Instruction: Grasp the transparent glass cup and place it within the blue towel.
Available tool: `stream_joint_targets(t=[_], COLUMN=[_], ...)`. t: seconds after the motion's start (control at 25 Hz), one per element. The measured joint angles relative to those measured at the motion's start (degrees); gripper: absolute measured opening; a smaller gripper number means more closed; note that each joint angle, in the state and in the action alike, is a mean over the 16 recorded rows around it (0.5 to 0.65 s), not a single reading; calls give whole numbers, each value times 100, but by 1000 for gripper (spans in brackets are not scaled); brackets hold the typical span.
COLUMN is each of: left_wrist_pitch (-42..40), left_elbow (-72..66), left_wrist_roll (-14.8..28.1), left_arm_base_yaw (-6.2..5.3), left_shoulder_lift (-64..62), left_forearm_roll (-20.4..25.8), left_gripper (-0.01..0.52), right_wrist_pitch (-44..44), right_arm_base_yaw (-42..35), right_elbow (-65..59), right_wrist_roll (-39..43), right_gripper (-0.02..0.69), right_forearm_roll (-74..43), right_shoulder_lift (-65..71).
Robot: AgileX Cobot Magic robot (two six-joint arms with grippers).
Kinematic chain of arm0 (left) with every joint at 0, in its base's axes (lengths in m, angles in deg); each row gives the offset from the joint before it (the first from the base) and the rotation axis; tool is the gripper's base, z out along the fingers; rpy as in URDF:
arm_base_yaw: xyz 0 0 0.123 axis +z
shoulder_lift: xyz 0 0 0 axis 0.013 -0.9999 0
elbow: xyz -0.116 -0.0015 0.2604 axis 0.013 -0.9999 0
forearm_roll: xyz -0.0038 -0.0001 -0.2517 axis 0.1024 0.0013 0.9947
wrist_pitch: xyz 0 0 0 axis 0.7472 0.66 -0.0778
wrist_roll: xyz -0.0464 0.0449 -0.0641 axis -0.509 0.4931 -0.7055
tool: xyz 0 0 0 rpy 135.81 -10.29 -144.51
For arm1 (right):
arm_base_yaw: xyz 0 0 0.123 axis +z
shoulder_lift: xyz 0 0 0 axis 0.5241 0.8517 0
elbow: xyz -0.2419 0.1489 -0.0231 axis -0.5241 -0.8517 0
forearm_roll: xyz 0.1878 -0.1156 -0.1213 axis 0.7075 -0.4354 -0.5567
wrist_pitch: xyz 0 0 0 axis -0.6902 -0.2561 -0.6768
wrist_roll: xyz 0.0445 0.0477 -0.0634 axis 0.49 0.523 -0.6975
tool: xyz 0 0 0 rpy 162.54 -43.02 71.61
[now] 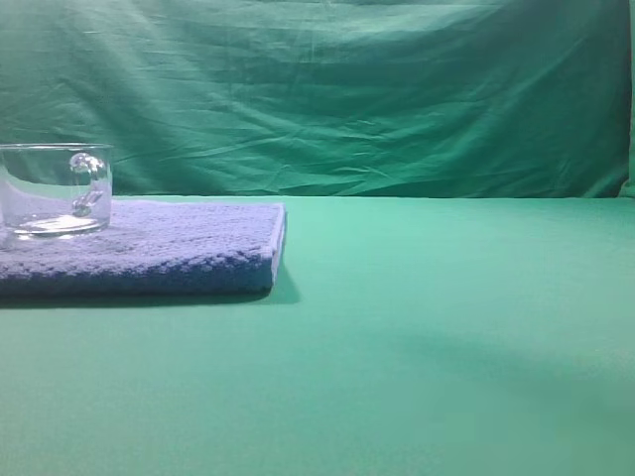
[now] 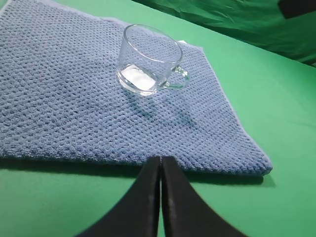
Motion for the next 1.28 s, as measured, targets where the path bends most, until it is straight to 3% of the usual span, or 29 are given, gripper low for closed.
stream_joint_targets(t=[0.36, 0.88, 1.28], left_wrist_pitch=[0, 0, 0], left_elbow=[0, 0, 0], left_wrist_roll=[0, 0, 0], left_arm_base_yaw=[0, 0, 0], left_shoulder_lift=[0, 0, 0], left_forearm_roll=[0, 0, 0], left_gripper=[0, 0, 0], right_wrist_pitch=[1186, 4589, 6034], right_arm_base_yaw=[-322, -1066, -2034], right_elbow=[-2619, -7639, -9664], right_wrist_roll=[27, 74, 97], right_gripper=[0, 0, 0], right_forearm_roll=[-48, 270, 770], right_shoulder_lift=[-2145, -4834, -6573])
